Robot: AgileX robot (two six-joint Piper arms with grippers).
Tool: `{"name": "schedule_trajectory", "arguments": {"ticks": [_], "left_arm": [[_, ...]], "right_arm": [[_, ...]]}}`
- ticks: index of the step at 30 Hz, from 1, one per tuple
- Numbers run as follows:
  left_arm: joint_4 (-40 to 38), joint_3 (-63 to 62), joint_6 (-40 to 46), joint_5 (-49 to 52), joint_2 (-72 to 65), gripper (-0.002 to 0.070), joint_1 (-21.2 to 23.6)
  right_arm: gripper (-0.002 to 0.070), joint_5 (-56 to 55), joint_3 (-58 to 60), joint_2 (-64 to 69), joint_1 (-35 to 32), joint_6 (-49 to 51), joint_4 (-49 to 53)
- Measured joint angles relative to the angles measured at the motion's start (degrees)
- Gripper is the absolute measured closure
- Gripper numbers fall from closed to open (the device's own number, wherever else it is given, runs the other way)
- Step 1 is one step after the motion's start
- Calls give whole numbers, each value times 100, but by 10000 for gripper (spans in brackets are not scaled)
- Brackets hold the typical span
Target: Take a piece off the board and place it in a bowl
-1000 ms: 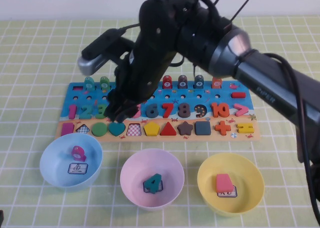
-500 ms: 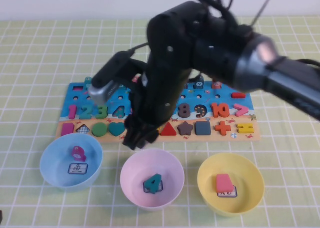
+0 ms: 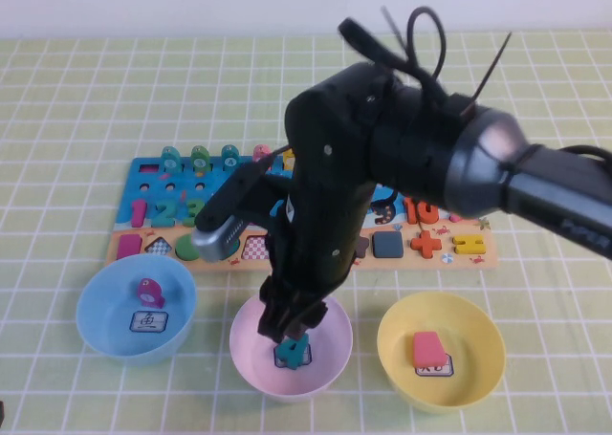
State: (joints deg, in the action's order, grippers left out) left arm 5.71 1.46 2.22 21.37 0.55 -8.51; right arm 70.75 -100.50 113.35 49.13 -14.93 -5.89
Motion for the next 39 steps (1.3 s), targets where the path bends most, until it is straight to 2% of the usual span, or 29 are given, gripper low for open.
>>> {"name": "schedule_trajectory", "arguments": {"ticks": [17, 19, 24, 28, 29, 31, 34, 36, 39], "left_arm": [[0, 0, 0, 0, 0, 680, 0], [0, 0, 0, 0, 0, 680, 0], [0, 0, 0, 0, 0, 680, 0], [0, 0, 0, 0, 0, 680, 0], [9, 0, 0, 0, 0, 680, 0], [9, 0, 0, 0, 0, 680, 0], [9, 0, 0, 0, 0, 680, 0], [9, 0, 0, 0, 0, 680, 0], [9, 0, 0, 0, 0, 680, 0]], "right_arm": [[356, -33, 2, 557, 0, 0, 129], [332, -33, 2, 557, 0, 0, 140], [206, -33, 2, 557, 0, 26, 176], [199, -33, -128, 559, 0, 314, 316], [212, -33, -162, 546, 0, 400, 339], [285, -37, -203, 425, 0, 559, 374], [500, -37, -174, -11, 0, 726, 376], [608, -81, 2, -462, 0, 904, 386], [664, -519, 466, -1208, 0, 1099, 386]]}}
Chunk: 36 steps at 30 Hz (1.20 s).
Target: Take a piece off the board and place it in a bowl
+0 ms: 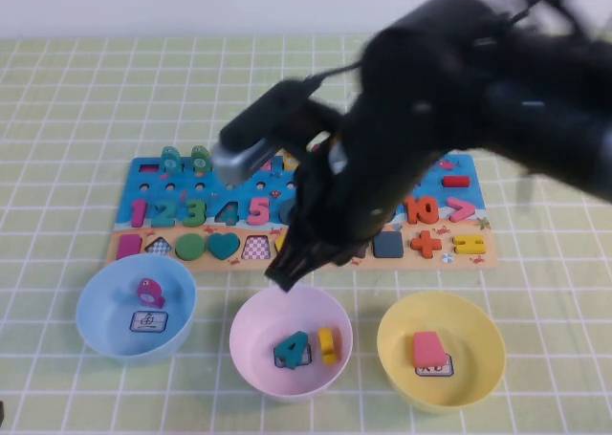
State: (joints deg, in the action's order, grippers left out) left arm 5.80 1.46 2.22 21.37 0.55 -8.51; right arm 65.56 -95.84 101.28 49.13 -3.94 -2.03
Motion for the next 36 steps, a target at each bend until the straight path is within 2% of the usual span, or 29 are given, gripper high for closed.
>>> {"name": "schedule_trajectory", "arguments": {"ticks": [10, 17, 24, 31, 33, 36], "left_arm": [[0, 0, 0, 0, 0, 680, 0], [0, 0, 0, 0, 0, 680, 0], [0, 0, 0, 0, 0, 680, 0], [0, 0, 0, 0, 0, 680, 0], [0, 0, 0, 0, 0, 680, 0], [0, 0, 0, 0, 0, 680, 0]], "right_arm": [[691, -1740, 2022, -2198, 0, 152, -61], [691, -2149, 3300, -3631, 0, 160, -63], [691, -3433, 4641, -5020, 0, 488, 742], [691, -3944, 5967, -6474, -12, 682, 1129], [691, -4021, 6292, -6896, -113, 696, 1222], [692, -4341, 6789, -7532, -652, 708, 1258]]}}
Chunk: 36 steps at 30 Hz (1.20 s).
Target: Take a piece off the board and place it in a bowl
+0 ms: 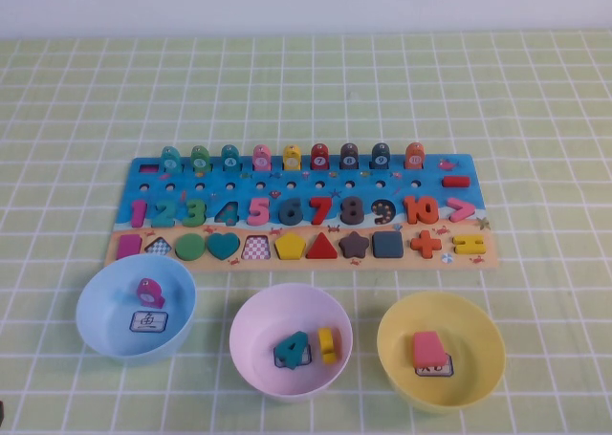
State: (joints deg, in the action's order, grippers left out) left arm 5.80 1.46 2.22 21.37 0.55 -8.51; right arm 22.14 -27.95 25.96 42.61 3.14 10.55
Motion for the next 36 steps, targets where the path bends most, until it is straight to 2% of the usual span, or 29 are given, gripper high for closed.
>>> {"name": "schedule_trajectory", "arguments": {"ticks": [5, 11, 16, 27, 36], "left_arm": [[0, 0, 0, 0, 0, 680, 0], [0, 0, 0, 0, 0, 680, 0], [0, 0, 0, 0, 0, 680, 0], [0, 0, 0, 0, 0, 680, 0], [0, 0, 0, 0, 0, 680, 0]], "right_arm": [[692, -932, 925, -1018, -1472, 0, -161], [692, -1293, 1771, -2068, -2992, 0, -676], [692, -1315, 2208, -2575, -3847, 0, -881], [692, -850, 2916, -2615, -4029, 0, -1171], [693, -292, 2939, -2638, -4029, -126, -1352]]}}
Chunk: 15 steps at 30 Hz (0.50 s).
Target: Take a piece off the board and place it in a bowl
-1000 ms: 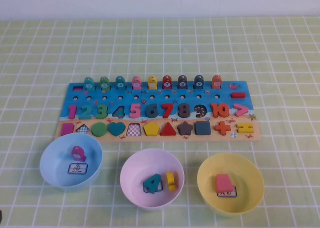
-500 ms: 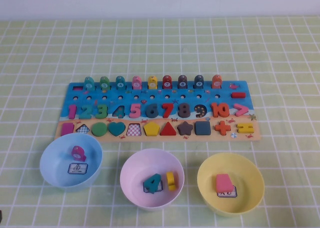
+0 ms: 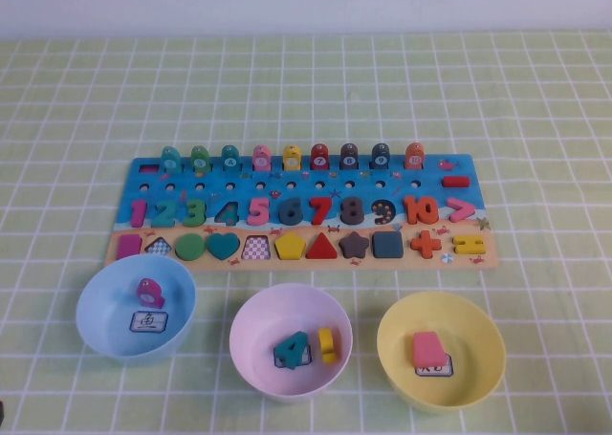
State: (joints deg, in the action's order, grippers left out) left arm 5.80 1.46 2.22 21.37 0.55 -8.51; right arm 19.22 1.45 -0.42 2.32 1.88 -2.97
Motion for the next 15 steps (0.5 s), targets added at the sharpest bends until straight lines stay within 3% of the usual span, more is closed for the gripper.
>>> {"name": "schedule_trajectory", "arguments": {"ticks": [15], "left_arm": [[0, 0, 0, 0, 0, 680, 0]], "right_arm": [[693, 159, 0, 0, 0, -15, -33]]}}
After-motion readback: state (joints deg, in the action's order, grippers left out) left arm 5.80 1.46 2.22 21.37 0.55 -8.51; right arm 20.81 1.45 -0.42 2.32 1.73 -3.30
